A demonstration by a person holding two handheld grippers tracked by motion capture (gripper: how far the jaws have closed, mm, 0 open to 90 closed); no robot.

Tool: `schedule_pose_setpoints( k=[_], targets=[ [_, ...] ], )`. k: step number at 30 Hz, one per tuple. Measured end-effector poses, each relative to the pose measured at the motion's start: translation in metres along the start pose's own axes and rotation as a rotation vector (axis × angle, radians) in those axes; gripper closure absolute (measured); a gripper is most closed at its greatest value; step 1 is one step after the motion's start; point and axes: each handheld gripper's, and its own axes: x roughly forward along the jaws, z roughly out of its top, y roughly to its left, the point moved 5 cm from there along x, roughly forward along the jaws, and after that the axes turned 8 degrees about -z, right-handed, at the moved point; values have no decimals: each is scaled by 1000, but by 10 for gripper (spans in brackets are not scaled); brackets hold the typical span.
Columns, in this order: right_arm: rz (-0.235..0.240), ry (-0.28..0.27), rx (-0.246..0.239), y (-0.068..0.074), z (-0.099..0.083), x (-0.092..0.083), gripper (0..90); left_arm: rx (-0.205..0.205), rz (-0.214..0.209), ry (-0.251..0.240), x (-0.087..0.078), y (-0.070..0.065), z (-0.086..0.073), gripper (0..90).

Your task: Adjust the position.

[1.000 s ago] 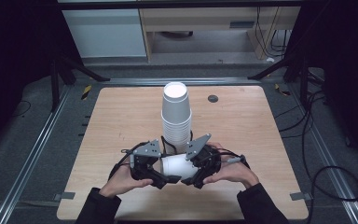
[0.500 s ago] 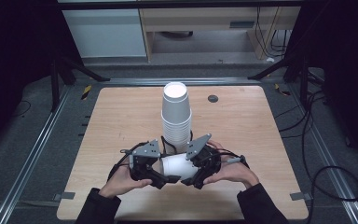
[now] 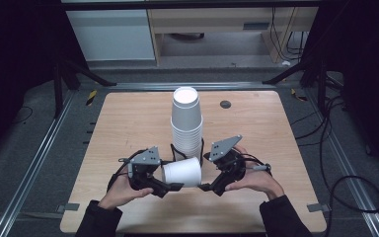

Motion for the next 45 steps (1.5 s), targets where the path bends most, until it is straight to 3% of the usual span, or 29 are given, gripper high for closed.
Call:
schedule_pose_setpoints(
  k=[10,19,34,40,45],
  targets=[
    [-24,-96,88,-6,-13,-17,31,-8,25,-90,-8,5,-2,207],
    [-26,-155,159,-6,-23,-15,32,-12,-1,-124,2,4,-1,206],
    [34,-152,166,3,-29,-7,31,24,-74,-189,16,-4,4,206],
    [71,-153,166,6,-30,-2,32,23,-126,-171,22,-8,3,206],
    [91,-147,163,8,-32,2,33,35,-136,-151,25,-11,2,207]
  ],
)
